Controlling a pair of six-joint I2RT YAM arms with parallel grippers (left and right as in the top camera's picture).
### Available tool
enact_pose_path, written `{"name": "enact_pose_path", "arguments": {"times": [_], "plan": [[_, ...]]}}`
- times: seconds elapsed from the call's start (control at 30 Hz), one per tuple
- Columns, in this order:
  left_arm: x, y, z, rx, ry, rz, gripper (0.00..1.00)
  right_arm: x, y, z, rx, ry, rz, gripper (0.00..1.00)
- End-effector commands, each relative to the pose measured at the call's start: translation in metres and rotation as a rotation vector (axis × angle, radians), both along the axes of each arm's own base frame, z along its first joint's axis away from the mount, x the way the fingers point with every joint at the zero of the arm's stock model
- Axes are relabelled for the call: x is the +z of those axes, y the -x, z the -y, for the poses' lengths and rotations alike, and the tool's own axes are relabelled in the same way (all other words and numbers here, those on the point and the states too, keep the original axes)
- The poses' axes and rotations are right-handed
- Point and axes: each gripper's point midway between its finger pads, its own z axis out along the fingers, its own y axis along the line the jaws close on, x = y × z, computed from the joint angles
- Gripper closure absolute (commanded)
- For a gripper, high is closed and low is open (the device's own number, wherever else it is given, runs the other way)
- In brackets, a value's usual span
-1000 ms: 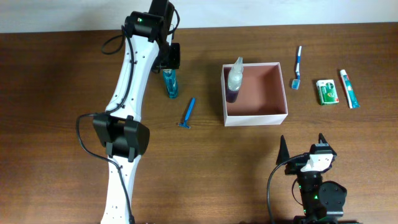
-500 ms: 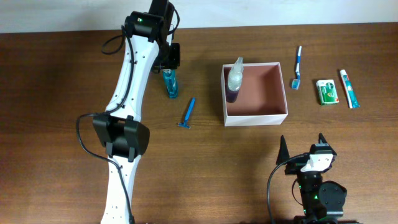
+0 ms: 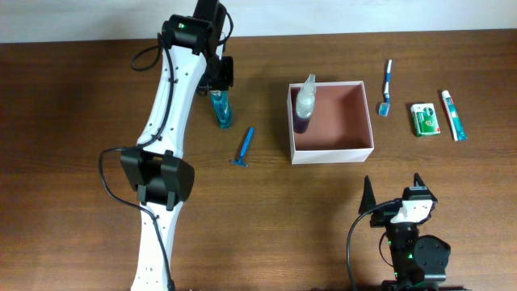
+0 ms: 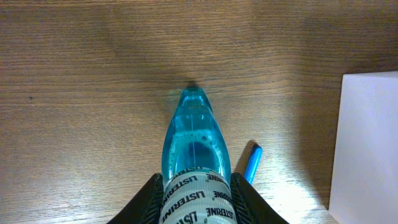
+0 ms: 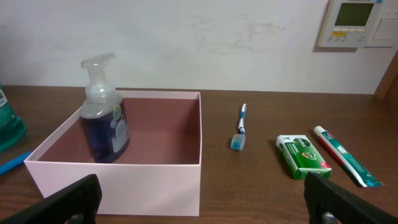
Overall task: Pack container
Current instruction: 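Lower the left gripper and close it on the Listerine bottle, then lift the Listerine bottle with the left gripper over the box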
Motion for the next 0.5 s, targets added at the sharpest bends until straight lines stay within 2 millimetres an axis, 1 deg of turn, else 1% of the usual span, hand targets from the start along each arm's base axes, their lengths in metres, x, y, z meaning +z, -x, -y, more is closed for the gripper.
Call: {"name": "enact_pose_path", "arguments": {"times": [0.0,0.07,0.13,0.23,0.3,0.33,0.37,0.47], "plan": [[-0.004,-0.001,-0.003,0.012,-0.001,-0.011,0.72,-0.002,0.000,-0.002,0.009,-0.004,-0.001,0.01],[0.004,-0.003,-0.003,0.013,0.006,0.013,0.72,-0.002,0.000,-0.002,0.009,-0.004,-0.001,0.01],[0.017,-0.006,-0.002,0.012,0.017,0.050,0.72,-0.002,0.000,-0.002,0.009,-0.004,-0.001,0.01],[0.044,-0.011,0.001,0.009,0.047,0.122,0.72,-0.002,0.000,-0.002,0.009,-0.004,-0.001,0.01],[0.068,-0.013,0.005,0.003,0.079,0.189,0.72,-0.002,0.000,-0.002,0.009,-0.004,-0.001,0.01],[0.087,-0.014,0.007,-0.002,0.099,0.242,0.72,-0.002,0.000,-0.002,0.009,-0.004,-0.001,0.01],[0.096,-0.014,0.009,-0.006,0.107,0.269,0.72,-0.002,0.000,-0.002,0.009,-0.004,-0.001,0.01],[0.134,-0.011,0.019,-0.025,0.140,0.372,0.72,-0.002,0.000,-0.002,0.009,-0.004,-0.001,0.01]]}}
